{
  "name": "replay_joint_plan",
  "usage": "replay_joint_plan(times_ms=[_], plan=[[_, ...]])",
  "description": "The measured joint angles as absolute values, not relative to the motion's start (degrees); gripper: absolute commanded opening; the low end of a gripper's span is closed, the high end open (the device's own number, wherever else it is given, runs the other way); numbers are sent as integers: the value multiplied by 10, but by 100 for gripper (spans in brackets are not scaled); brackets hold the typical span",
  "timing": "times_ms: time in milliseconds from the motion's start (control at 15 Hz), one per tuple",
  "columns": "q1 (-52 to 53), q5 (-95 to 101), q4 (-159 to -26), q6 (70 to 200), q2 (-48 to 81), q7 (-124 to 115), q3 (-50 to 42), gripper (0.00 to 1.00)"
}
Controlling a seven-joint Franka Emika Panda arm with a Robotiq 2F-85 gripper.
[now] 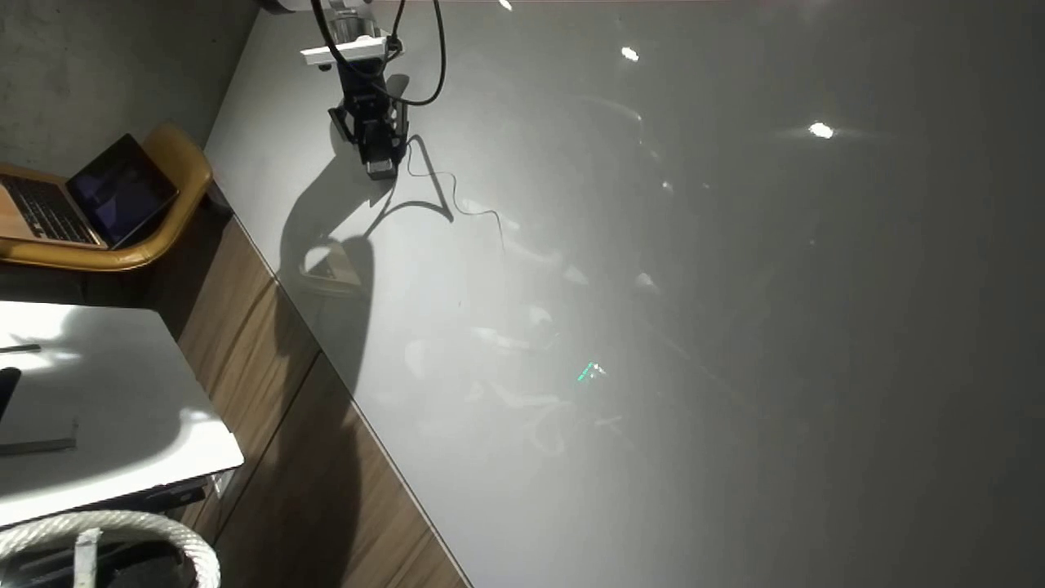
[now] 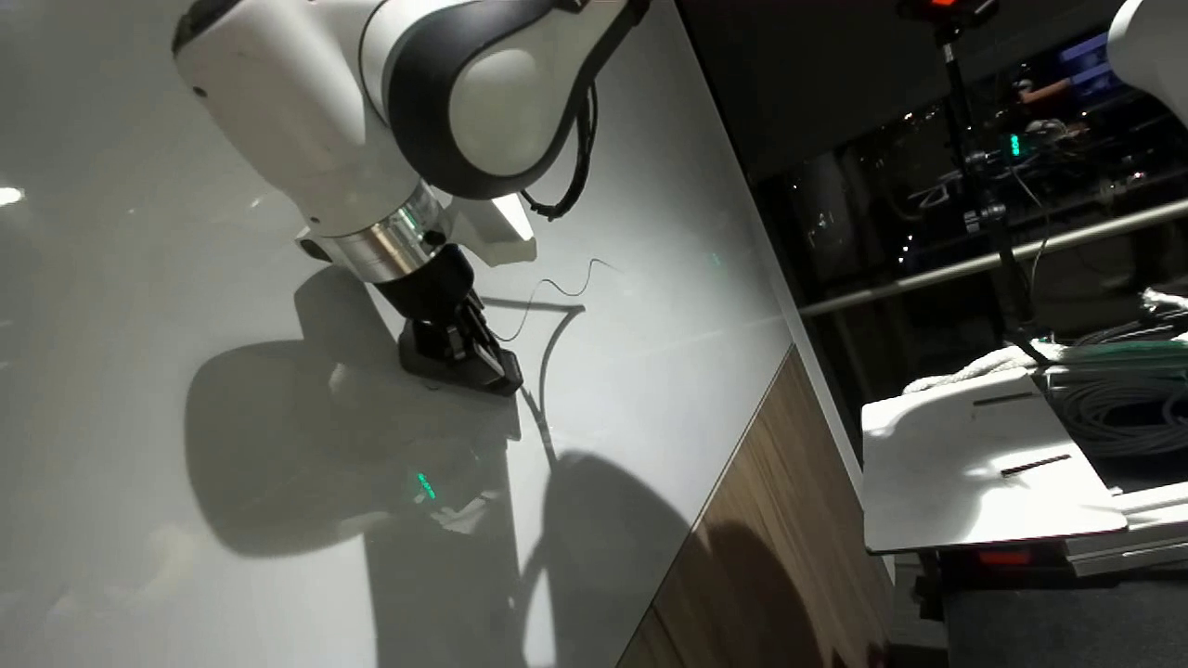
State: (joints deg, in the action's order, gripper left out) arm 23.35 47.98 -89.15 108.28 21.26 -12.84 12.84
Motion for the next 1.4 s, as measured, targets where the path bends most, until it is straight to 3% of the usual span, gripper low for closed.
replay_joint_plan(times_ms=[600,1400], plan=[[136,476,-997,1103,86,-126,93,29],[113,465,-1032,1135,81,-193,89,29]])
